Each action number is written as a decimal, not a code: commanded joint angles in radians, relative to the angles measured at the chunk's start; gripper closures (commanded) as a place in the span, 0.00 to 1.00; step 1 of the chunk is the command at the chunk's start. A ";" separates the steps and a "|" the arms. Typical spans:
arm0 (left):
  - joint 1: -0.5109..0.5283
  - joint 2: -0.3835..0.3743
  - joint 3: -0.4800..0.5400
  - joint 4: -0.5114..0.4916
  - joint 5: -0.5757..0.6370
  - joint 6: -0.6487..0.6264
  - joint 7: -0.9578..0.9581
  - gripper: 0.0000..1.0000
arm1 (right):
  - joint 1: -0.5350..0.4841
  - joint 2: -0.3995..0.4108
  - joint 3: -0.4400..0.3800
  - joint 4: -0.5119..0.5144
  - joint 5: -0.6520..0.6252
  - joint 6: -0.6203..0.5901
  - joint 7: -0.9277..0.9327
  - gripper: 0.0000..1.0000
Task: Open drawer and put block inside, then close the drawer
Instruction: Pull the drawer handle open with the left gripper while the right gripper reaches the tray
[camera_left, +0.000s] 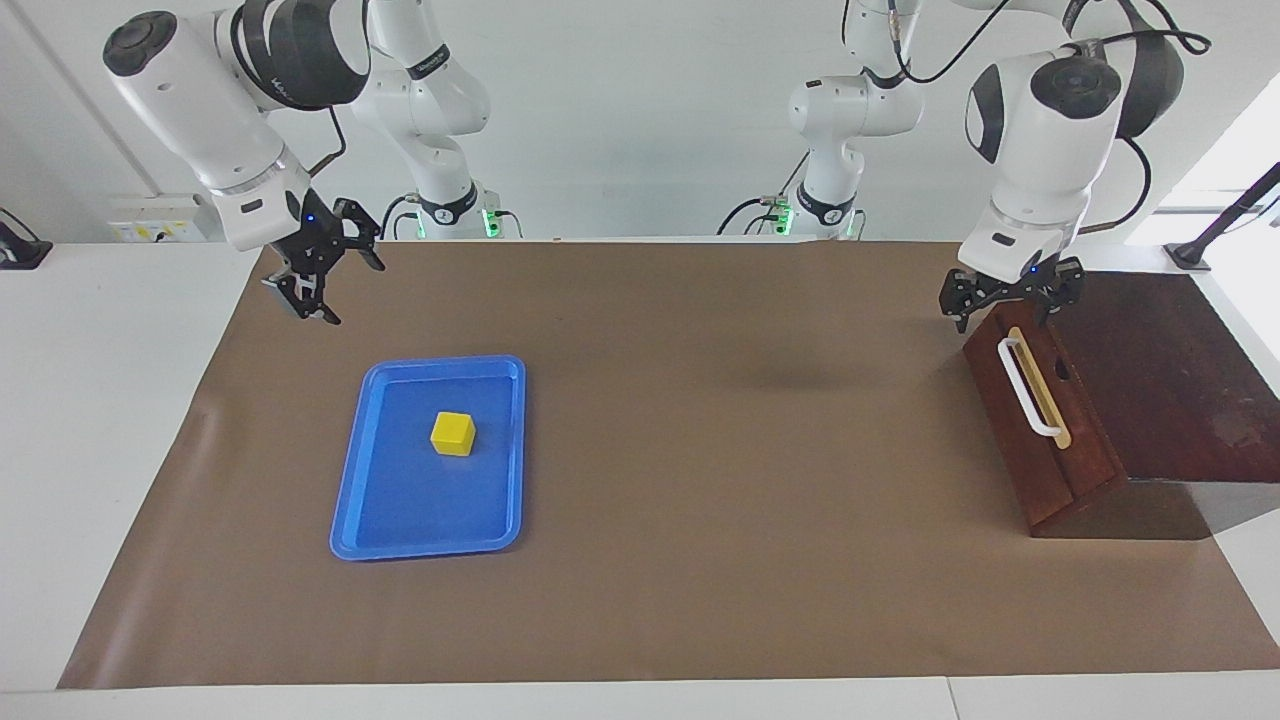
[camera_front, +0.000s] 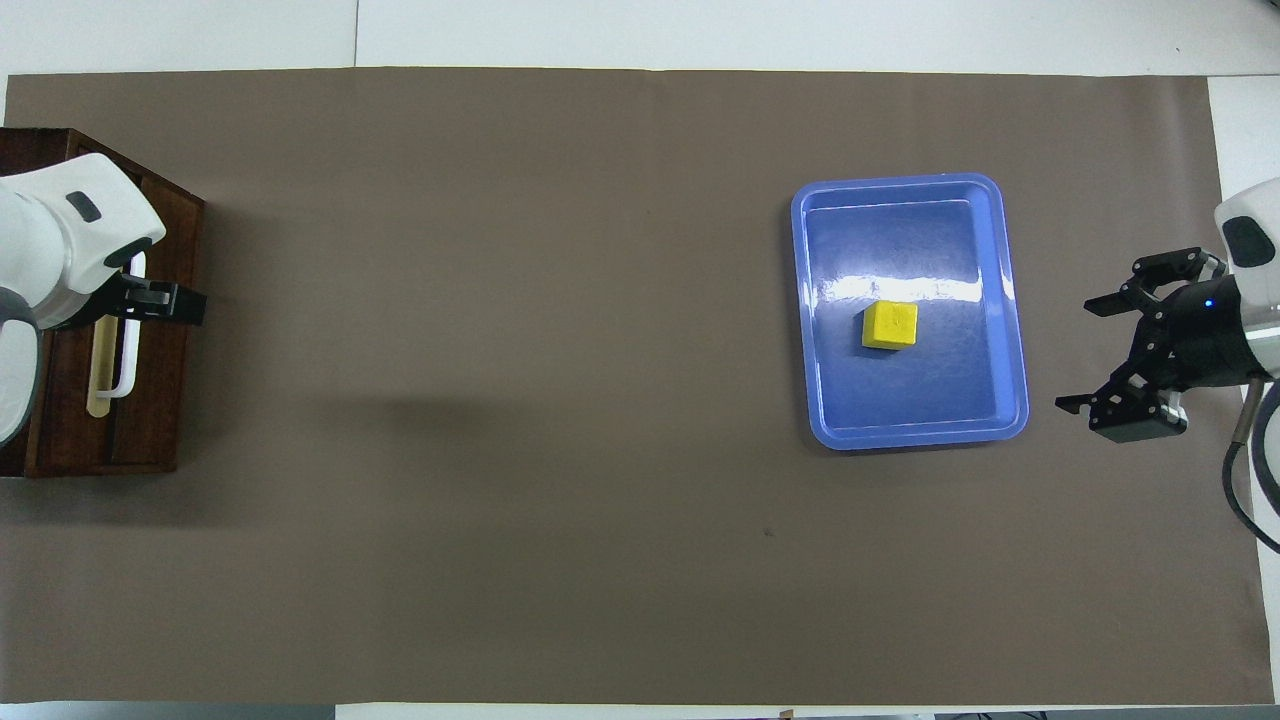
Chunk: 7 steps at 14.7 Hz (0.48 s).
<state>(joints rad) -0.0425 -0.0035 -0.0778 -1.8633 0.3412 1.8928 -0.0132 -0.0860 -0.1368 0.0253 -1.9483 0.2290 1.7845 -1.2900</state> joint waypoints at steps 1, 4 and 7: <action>0.001 0.062 0.000 -0.050 0.129 0.126 -0.089 0.00 | -0.058 -0.006 0.005 -0.079 0.106 0.042 -0.214 0.00; 0.006 0.129 0.001 -0.051 0.194 0.211 -0.129 0.00 | -0.110 0.077 0.005 -0.083 0.211 0.046 -0.449 0.00; 0.019 0.166 0.001 -0.056 0.217 0.267 -0.129 0.00 | -0.132 0.126 0.005 -0.098 0.289 0.073 -0.630 0.00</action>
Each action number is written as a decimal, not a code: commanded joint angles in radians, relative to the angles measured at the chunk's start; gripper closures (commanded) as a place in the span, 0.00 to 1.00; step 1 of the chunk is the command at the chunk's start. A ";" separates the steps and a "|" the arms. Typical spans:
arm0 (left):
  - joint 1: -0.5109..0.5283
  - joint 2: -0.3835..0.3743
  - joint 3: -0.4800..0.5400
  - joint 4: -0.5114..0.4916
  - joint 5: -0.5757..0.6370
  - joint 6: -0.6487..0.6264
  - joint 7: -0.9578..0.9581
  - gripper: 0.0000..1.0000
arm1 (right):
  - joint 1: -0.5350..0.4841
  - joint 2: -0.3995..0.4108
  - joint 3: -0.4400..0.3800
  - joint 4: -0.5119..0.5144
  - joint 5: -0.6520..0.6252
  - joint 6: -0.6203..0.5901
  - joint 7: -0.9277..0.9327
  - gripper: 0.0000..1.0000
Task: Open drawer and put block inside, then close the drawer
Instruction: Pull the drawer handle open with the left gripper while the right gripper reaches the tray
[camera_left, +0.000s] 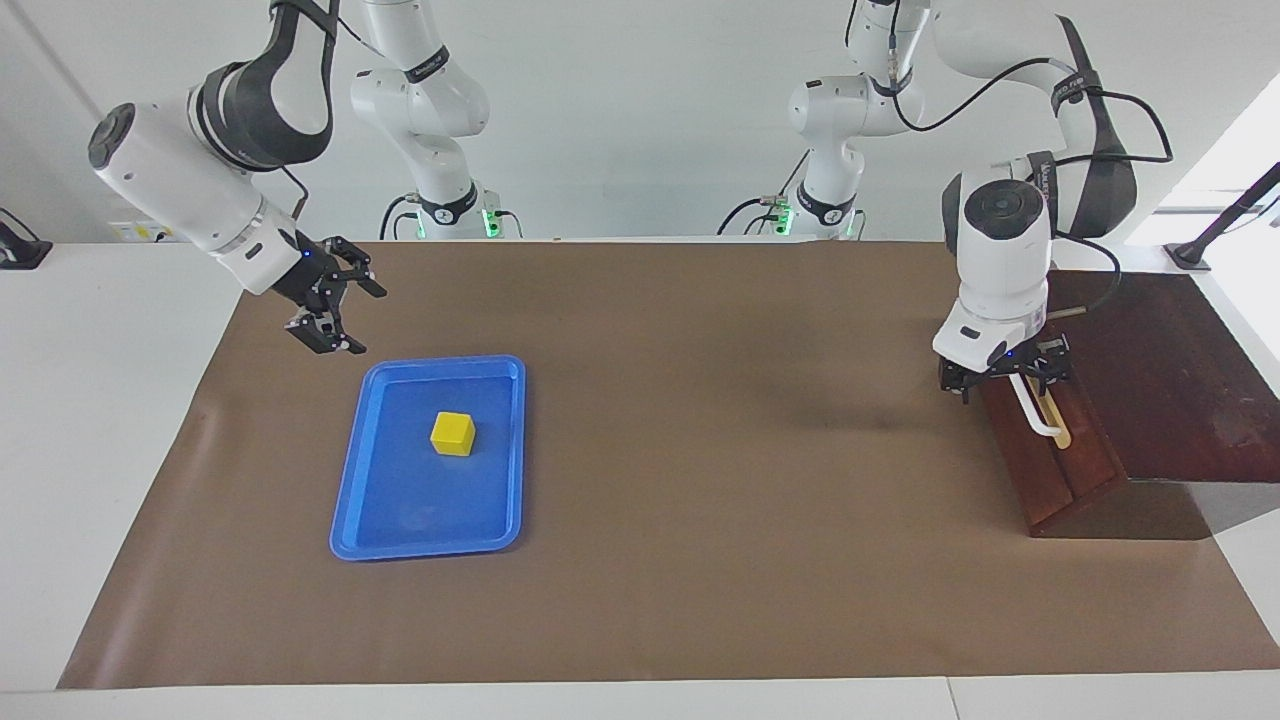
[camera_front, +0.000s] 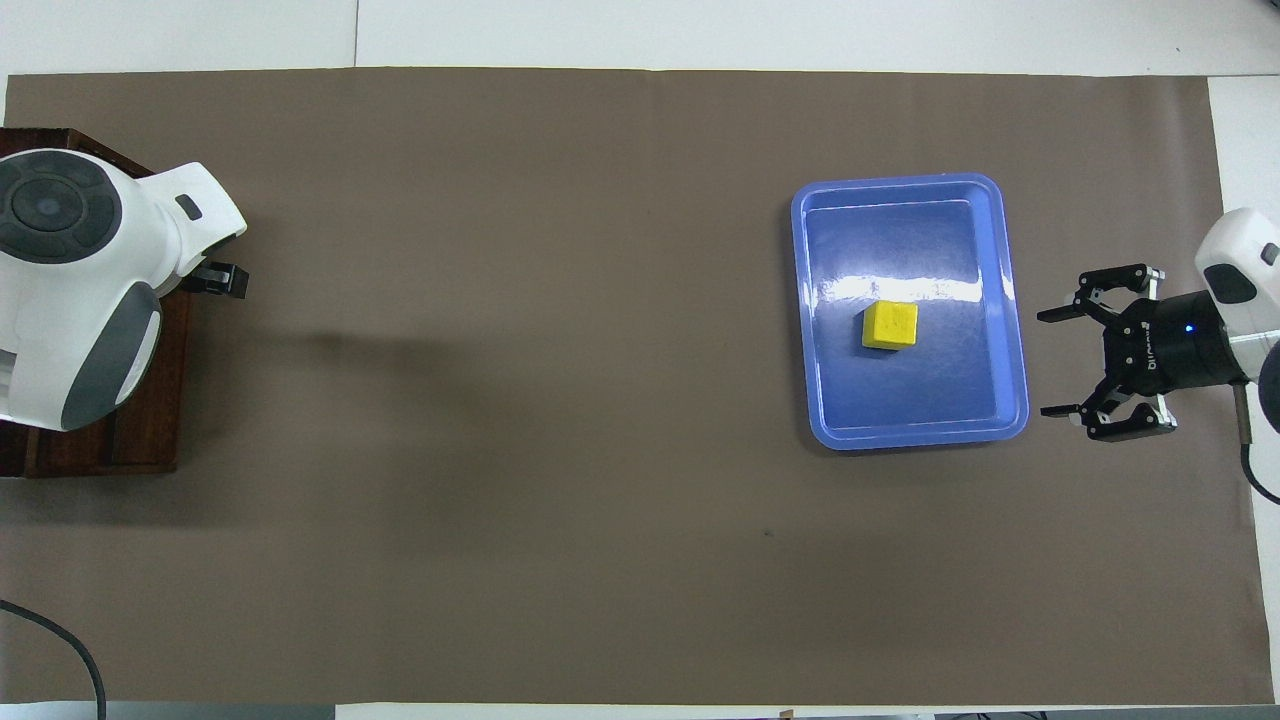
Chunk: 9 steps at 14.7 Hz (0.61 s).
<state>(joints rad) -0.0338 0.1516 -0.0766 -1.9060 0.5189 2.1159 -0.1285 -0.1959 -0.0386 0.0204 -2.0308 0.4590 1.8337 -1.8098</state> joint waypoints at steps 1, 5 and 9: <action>0.012 0.025 0.000 -0.012 0.099 0.053 -0.014 0.00 | -0.034 0.040 0.010 -0.032 0.104 0.029 -0.152 0.00; 0.037 0.051 -0.002 -0.027 0.151 0.085 -0.023 0.00 | -0.043 0.086 0.010 -0.051 0.208 0.075 -0.284 0.00; 0.041 0.040 0.000 -0.080 0.151 0.121 -0.039 0.00 | -0.042 0.133 0.010 -0.091 0.322 0.110 -0.393 0.00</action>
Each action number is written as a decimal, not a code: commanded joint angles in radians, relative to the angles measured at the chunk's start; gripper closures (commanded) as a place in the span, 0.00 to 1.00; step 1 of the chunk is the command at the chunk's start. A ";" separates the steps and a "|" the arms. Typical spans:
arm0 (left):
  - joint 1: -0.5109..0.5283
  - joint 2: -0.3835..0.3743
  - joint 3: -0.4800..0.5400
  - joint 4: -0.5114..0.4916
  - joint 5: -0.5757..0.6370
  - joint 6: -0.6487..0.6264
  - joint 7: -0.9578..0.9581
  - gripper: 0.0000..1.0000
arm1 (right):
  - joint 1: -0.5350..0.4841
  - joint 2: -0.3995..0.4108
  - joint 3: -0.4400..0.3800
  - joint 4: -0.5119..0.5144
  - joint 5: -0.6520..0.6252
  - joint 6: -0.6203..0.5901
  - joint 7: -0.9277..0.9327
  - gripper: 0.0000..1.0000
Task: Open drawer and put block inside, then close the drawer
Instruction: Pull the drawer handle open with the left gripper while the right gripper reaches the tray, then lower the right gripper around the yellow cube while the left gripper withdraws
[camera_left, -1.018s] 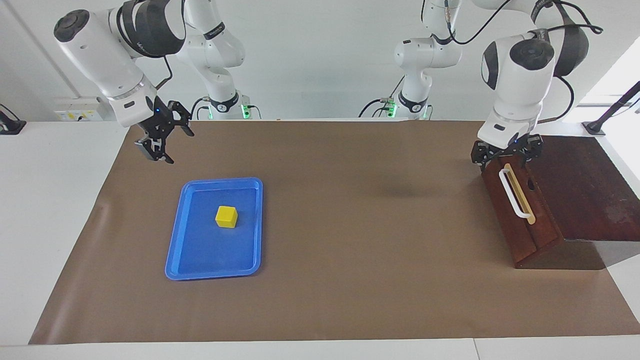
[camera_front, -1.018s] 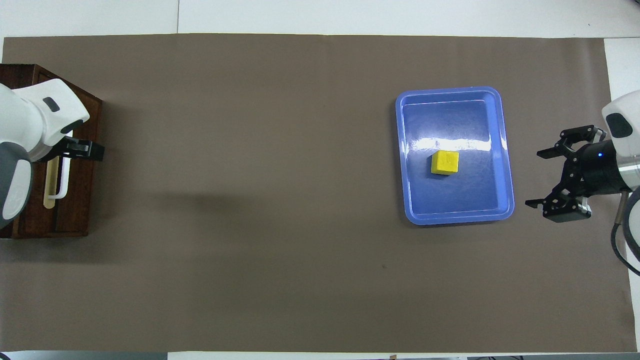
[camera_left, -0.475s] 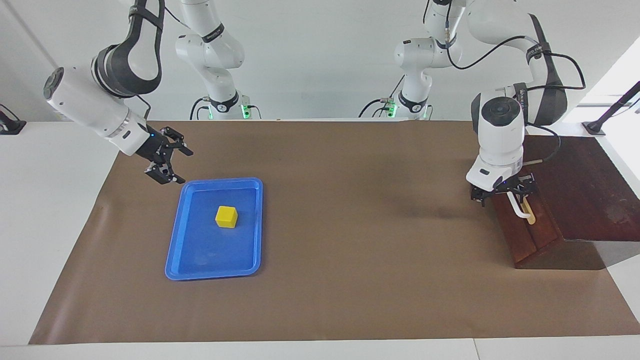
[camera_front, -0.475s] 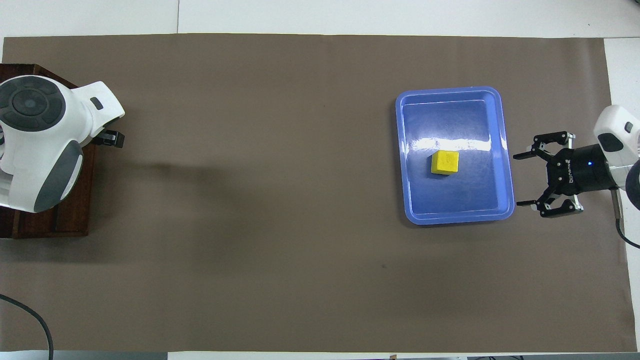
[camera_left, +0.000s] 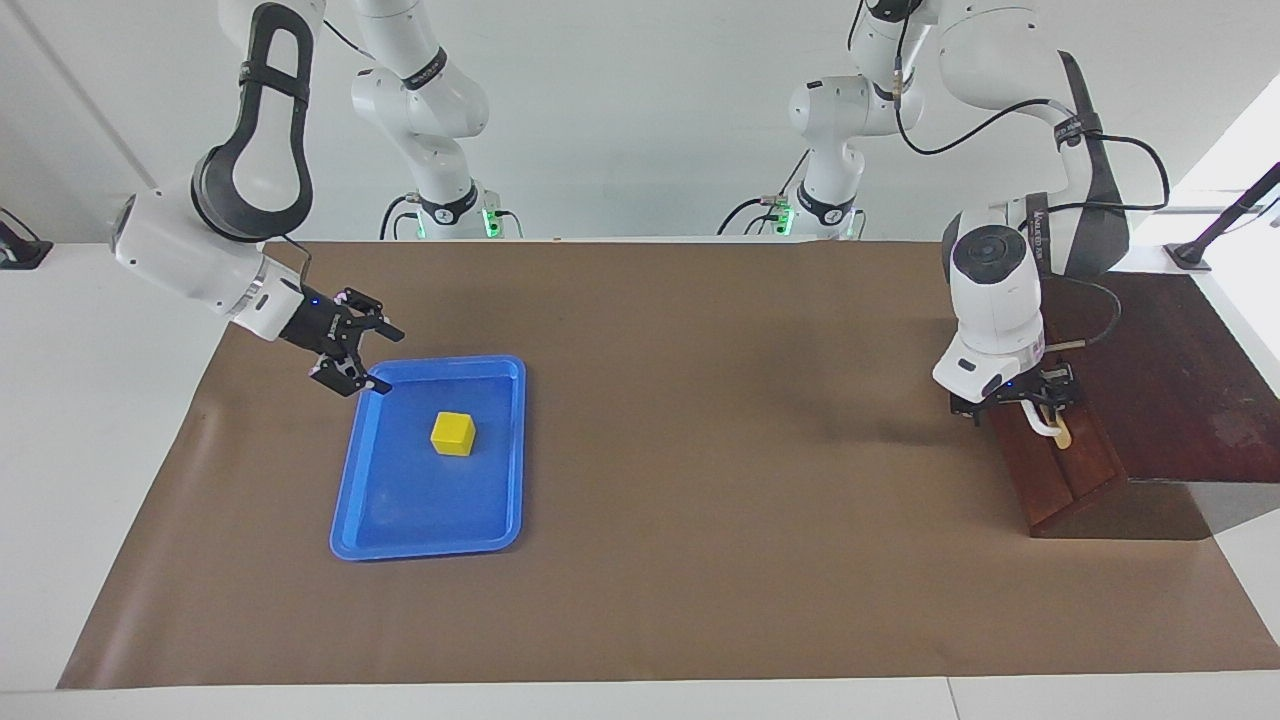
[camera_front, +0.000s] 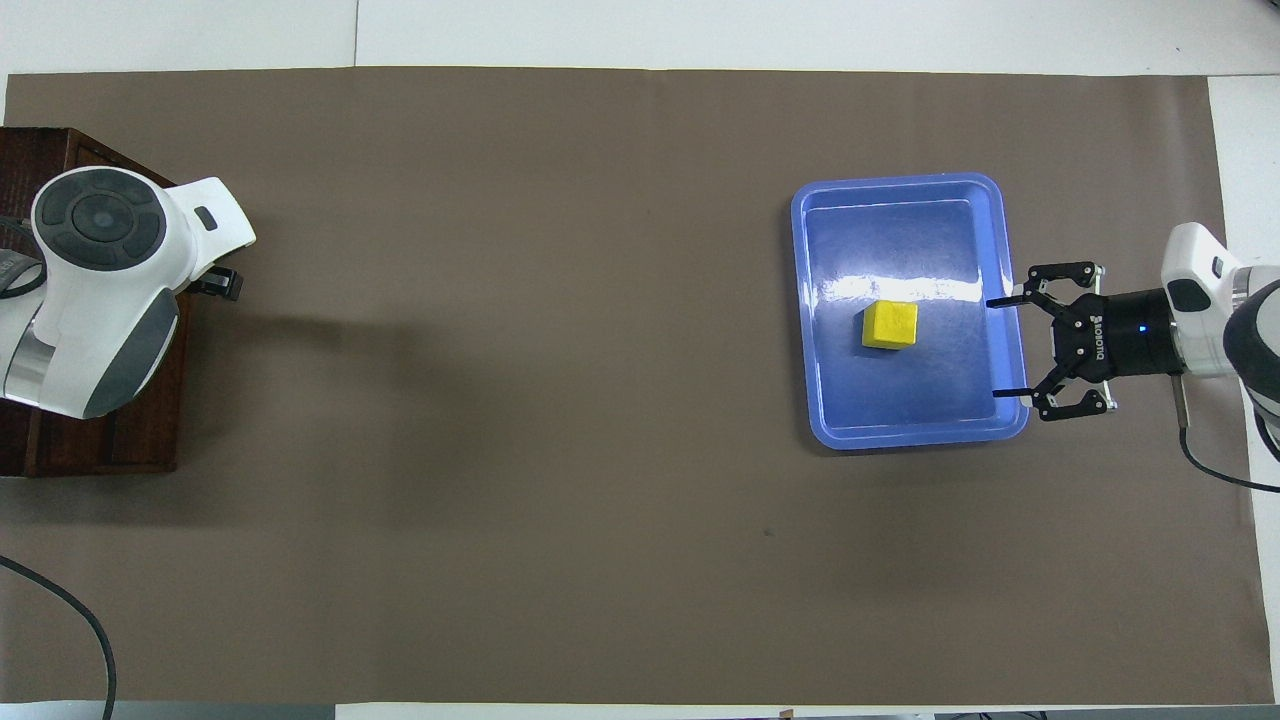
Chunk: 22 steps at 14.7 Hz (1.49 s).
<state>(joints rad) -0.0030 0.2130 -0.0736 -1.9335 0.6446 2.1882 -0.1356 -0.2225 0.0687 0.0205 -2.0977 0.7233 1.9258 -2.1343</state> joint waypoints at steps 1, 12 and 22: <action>0.029 -0.023 -0.006 -0.061 0.026 0.056 -0.062 0.00 | -0.021 0.073 0.010 -0.018 0.101 0.015 -0.113 0.00; -0.264 -0.006 -0.011 -0.030 -0.206 -0.011 -0.476 0.00 | -0.020 0.243 0.012 0.088 0.192 -0.014 -0.276 0.00; -0.226 -0.006 -0.008 0.111 -0.206 -0.183 -0.444 0.00 | -0.011 0.270 0.012 0.104 0.225 -0.044 -0.325 0.00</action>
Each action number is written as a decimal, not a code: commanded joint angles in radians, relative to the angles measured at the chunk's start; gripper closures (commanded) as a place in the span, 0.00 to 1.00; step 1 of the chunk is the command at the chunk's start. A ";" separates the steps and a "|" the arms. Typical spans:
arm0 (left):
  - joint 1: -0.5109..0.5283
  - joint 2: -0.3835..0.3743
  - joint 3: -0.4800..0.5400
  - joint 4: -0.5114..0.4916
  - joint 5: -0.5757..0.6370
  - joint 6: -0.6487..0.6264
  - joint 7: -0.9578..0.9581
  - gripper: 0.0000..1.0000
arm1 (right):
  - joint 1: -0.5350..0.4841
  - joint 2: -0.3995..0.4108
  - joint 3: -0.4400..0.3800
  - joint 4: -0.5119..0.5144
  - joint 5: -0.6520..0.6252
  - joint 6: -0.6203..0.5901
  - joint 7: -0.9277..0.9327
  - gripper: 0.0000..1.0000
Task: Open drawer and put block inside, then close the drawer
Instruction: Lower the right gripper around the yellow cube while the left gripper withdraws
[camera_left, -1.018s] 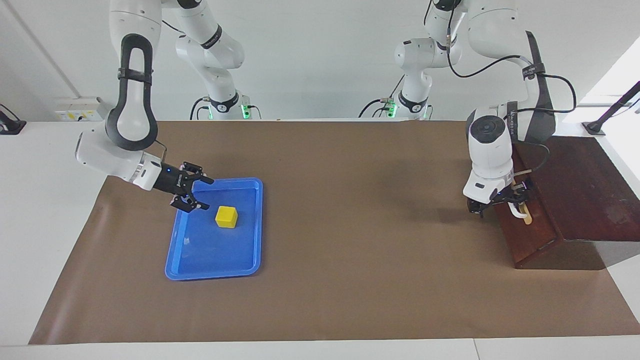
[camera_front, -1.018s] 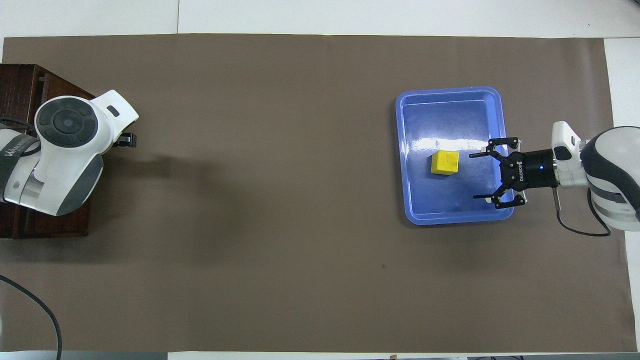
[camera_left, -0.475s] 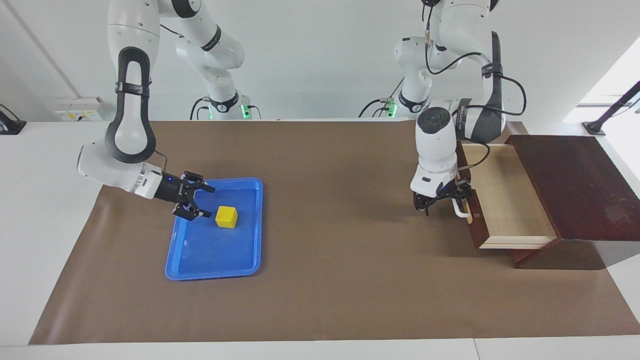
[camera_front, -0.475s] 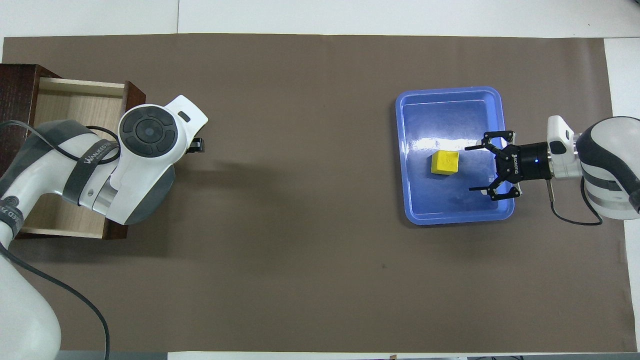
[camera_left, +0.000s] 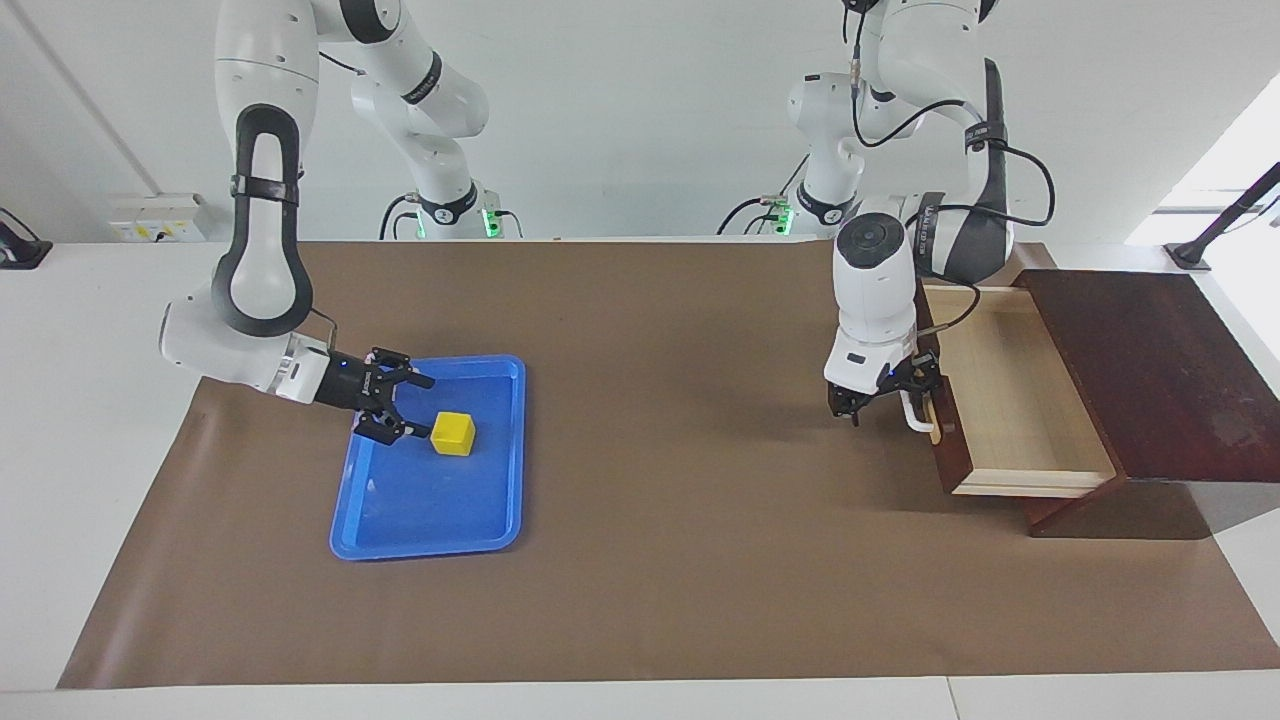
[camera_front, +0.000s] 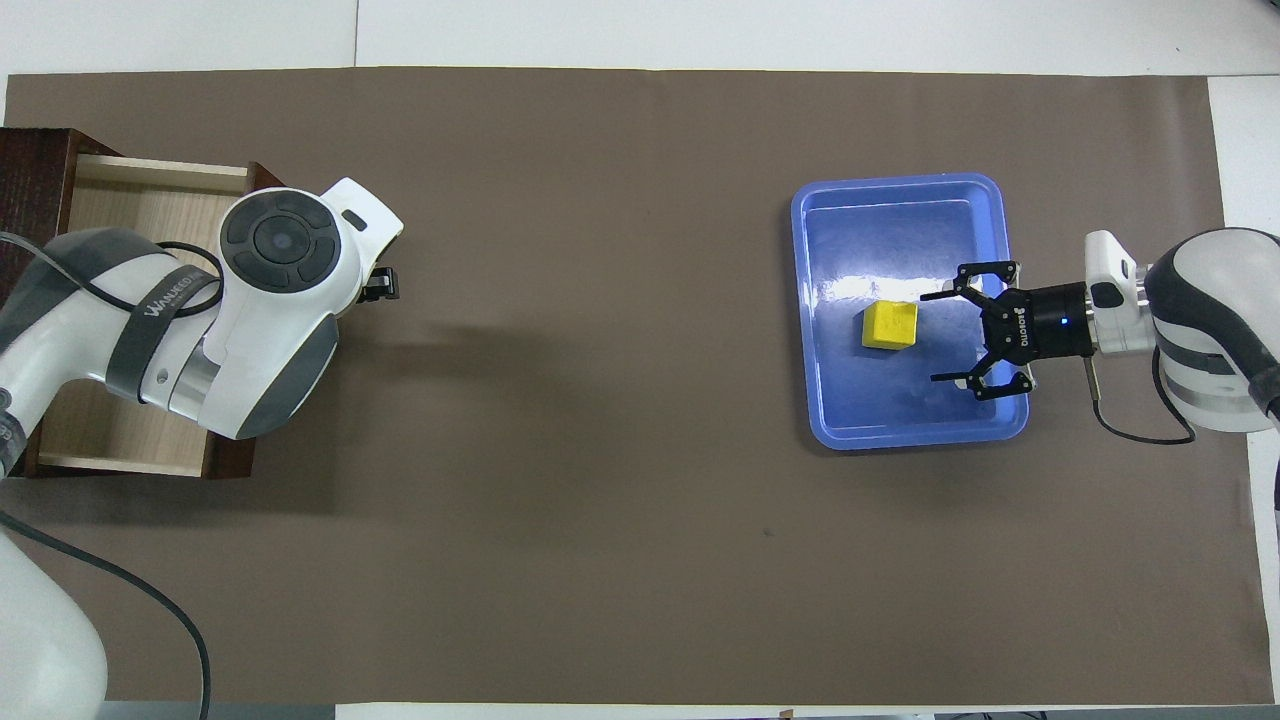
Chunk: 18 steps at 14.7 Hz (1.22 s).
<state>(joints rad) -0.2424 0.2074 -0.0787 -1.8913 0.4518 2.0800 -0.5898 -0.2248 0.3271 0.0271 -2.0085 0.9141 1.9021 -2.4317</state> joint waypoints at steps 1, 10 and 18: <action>0.012 0.000 -0.004 0.083 -0.019 -0.092 0.008 0.00 | -0.004 0.012 0.005 0.013 0.049 -0.018 -0.027 0.00; 0.012 -0.013 -0.003 0.230 -0.362 -0.264 -0.272 0.00 | -0.001 0.044 0.004 0.047 0.054 -0.017 -0.026 0.00; 0.061 -0.013 0.000 0.212 -0.438 -0.187 -0.705 0.00 | 0.022 0.050 0.002 0.008 0.051 0.072 -0.023 0.00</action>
<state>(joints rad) -0.1991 0.2009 -0.0748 -1.6664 0.0485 1.8614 -1.2117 -0.2123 0.3728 0.0295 -1.9843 0.9505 1.9438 -2.4338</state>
